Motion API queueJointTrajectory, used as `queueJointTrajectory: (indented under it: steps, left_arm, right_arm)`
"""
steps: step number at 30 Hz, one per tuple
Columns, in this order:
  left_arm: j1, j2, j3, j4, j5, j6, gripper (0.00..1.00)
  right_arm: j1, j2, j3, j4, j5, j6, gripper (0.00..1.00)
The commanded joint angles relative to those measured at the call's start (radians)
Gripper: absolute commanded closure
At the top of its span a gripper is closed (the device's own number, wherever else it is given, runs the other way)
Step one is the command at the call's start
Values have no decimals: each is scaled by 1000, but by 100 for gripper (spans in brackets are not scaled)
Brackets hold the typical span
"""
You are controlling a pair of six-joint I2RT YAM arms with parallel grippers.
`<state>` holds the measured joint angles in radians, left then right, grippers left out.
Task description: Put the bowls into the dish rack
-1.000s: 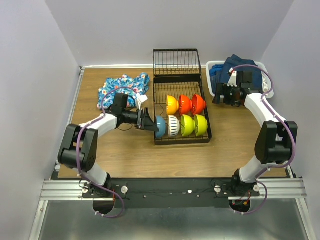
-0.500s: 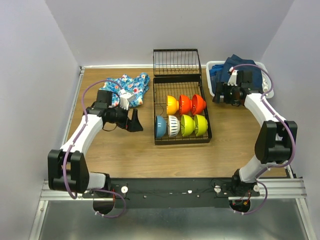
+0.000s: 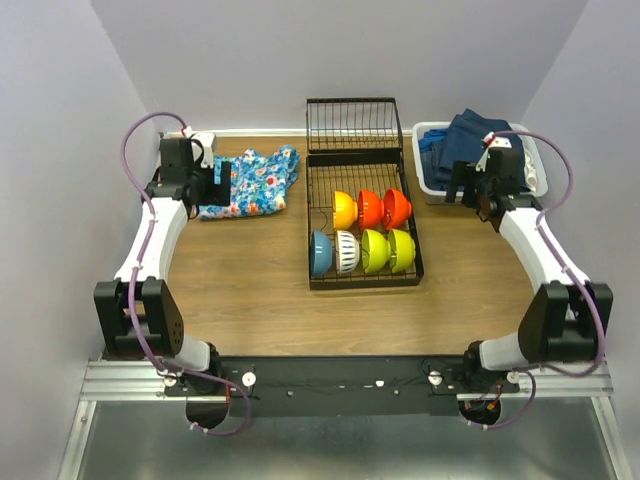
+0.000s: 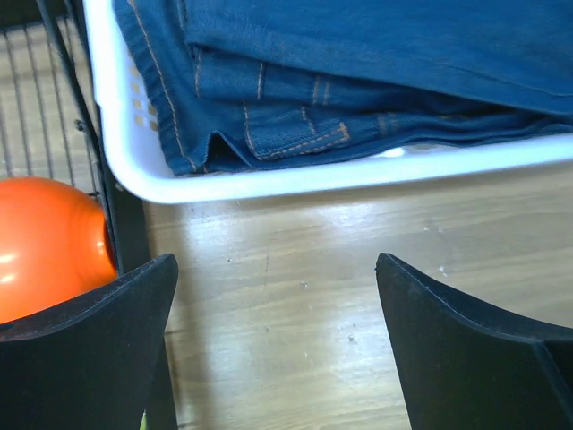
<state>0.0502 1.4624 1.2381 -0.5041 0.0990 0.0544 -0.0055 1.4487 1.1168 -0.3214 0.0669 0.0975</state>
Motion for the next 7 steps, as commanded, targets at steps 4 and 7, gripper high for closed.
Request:
queueJointTrajectory:
  steps: [4,7]
  left_arm:
    - [-6,73,164,-2,-67,15,1]
    - [-6,79,196,-1,-82,30,1]
  right_arm:
    - [2,-227,-135,41,19,25,0]
    - [4,-264,-173,64,16,37,0]
